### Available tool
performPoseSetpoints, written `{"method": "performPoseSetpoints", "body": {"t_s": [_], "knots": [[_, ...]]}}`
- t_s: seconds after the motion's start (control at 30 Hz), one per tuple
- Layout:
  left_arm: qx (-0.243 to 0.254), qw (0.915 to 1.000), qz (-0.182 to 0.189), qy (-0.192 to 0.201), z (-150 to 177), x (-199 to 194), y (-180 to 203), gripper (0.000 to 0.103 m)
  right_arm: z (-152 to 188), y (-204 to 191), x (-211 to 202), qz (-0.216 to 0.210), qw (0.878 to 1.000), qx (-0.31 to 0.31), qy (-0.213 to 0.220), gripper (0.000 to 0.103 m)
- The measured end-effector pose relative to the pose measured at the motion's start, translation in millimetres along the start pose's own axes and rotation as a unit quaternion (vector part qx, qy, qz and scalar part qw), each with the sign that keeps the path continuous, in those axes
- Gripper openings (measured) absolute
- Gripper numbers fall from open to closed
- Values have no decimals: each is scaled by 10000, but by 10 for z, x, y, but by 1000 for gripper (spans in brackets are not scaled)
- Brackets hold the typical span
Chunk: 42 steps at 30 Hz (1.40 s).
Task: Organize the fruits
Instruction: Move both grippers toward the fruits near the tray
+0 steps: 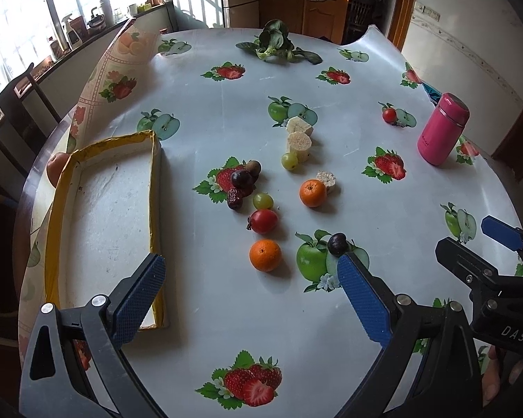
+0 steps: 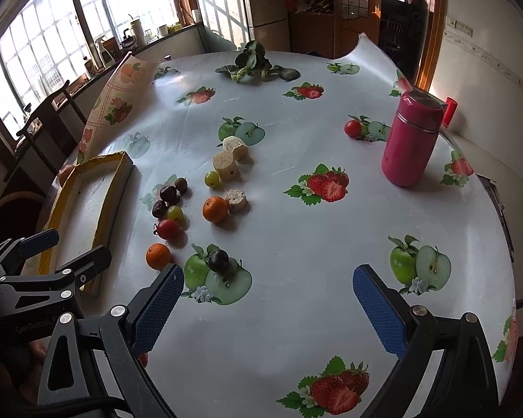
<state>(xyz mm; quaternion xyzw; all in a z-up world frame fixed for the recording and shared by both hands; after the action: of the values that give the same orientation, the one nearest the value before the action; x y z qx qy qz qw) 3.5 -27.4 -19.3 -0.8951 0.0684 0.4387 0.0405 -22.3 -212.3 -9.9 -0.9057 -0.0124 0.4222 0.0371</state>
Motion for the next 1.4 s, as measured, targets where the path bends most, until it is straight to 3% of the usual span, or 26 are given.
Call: {"method": "performPoseSetpoints", "body": {"t_s": [0.73,1.4], "knots": [[13,9999,61,-102,85,80,14,100,14,196,21,52,10000,66,-34,99],[131,9972,437,-595,319,259,162,100,121,245,126,167,9997,-9,-200,99]]}}
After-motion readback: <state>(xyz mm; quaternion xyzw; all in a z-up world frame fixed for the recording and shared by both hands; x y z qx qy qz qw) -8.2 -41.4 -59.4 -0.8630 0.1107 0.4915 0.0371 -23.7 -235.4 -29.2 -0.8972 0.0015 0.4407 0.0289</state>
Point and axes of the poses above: each gripper's, at about its wrist camera, not at the fingertips, and x roughly the way its jaws point, y to its right, z to its underside, the point moved 5 cm from there along x, roughly the way its jaws point, and after that the axes turned 7 degrees about y, right-handed, at the moved point
